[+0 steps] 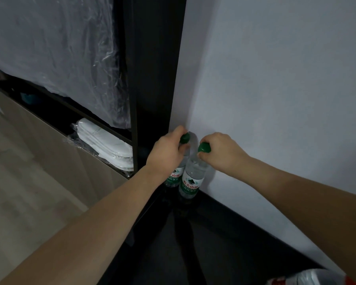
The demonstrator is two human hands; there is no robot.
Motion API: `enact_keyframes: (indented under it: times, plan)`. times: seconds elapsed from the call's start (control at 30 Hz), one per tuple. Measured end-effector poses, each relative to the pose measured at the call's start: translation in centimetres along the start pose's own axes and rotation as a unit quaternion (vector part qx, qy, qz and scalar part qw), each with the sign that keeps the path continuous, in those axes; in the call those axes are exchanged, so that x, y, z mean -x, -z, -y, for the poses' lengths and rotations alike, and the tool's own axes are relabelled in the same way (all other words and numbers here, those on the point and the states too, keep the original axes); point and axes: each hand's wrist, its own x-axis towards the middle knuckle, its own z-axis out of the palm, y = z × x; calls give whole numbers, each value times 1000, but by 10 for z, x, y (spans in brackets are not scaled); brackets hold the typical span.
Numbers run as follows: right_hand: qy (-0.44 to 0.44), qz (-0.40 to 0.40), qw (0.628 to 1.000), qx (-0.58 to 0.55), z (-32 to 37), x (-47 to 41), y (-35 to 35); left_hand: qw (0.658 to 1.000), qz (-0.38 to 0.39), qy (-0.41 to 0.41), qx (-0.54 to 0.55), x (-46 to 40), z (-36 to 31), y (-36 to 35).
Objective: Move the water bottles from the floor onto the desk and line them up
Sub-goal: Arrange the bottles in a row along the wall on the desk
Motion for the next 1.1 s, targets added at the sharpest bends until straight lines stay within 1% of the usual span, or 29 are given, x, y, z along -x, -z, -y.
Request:
enact_keyframes:
  times: [0.17, 0.37, 0.43, 0.5, 0.57, 0.67, 0.77, 0.9, 1.1]
  plan:
    - [2, 1, 1000, 22, 0, 1, -4, 1000, 8, -2, -2, 3, -1, 1]
    - [-9, -14, 1000, 18, -1, 10, 4, 998, 40, 31, -20, 1, -5, 5]
    - [-3, -19, 1000, 5, -3, 18, 9, 999, 31, 37, -17, 5, -10, 8]
    - [7, -23, 1000, 4, -6, 32, 15, 999, 5, 35, -13, 11, -19, 13]
    - [17, -24, 999, 21, -9, 50, 19, 1000, -10, 21, -19, 19, -32, 19]
    - [25, -31, 999, 32, -10, 78, 27, 999, -11, 4, -31, 35, -58, 28]
    - [23, -46, 998, 27, -13, 105, 40, 999, -3, -16, -42, 52, -86, 37]
    - [13, -60, 998, 25, -20, 148, 54, 995, 0, -61, -80, 79, -122, 47]
    - [3, -97, 995, 37, -35, 216, 55, 988, 3, -112, -103, 121, -169, 45]
